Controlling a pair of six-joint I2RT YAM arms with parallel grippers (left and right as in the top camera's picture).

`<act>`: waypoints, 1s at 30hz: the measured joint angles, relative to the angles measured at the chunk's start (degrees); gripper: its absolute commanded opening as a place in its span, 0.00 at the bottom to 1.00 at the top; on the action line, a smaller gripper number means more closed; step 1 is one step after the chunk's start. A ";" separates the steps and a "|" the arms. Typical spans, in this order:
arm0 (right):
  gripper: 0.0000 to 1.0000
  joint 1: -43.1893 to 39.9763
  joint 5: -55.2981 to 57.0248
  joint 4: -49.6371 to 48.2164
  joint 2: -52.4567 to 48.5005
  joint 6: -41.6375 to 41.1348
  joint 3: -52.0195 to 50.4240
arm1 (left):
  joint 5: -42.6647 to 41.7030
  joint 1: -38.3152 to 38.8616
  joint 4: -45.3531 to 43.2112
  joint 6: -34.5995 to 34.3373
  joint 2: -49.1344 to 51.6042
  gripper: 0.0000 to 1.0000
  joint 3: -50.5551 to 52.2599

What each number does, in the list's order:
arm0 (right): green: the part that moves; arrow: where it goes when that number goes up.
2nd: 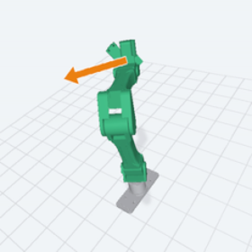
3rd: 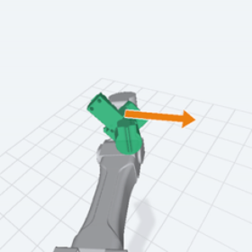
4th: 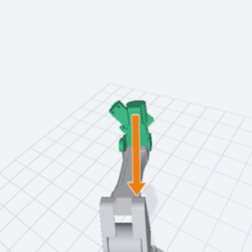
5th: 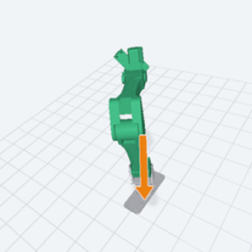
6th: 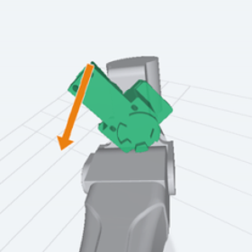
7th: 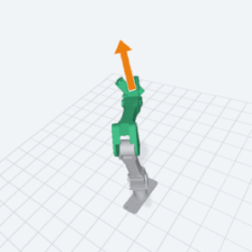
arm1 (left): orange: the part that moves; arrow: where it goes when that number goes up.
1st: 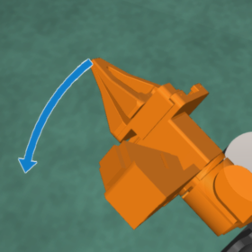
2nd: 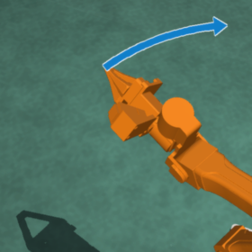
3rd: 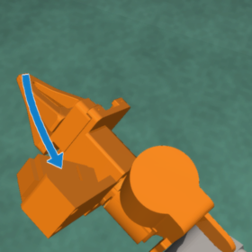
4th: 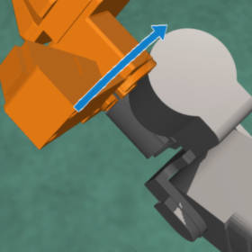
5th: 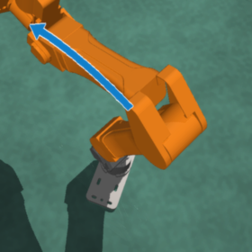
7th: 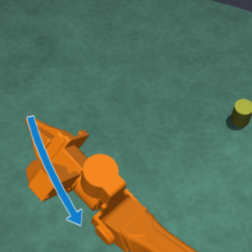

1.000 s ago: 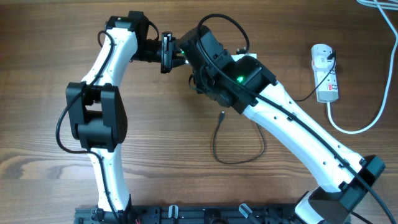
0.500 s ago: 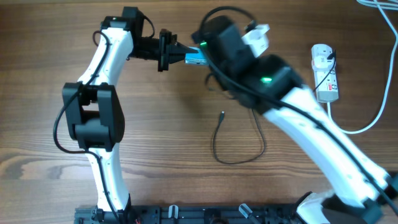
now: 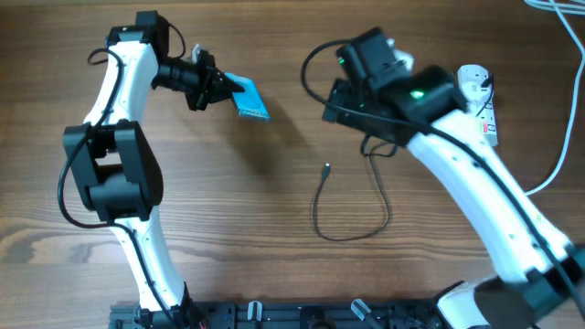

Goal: Plug charger to phone and switch on socket
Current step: 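Release the phone and move the right gripper over the cable end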

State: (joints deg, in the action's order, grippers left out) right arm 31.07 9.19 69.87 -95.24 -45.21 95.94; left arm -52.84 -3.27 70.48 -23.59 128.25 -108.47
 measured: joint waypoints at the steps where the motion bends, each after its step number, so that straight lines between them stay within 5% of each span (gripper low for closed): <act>1: 0.75 0.00 -1.55 -0.59 -1.64 0.46 -1.53 | 1.64 -0.31 0.66 0.35 0.00 0.04 0.00; 8: 0.61 0.00 -12.61 -10.43 -9.35 1.07 -14.64 | 5.07 -1.68 1.79 0.83 0.00 0.04 0.00; 14: 0.61 0.02 -16.94 -20.76 -10.80 -0.39 -23.91 | 5.09 -1.68 2.01 0.85 0.00 0.04 0.00; 26: 0.41 0.87 -17.07 -21.94 -16.17 -3.41 -24.35 | 5.09 -1.68 2.23 0.85 0.00 0.04 0.00; 30: 0.42 0.94 -17.07 -21.99 -17.53 -3.58 -24.30 | 5.11 -1.68 2.21 0.85 0.00 0.04 0.00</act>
State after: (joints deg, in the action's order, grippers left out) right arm 32.01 -7.88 47.88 -112.77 -48.80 71.64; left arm -47.72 -4.95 72.69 -22.74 128.25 -108.47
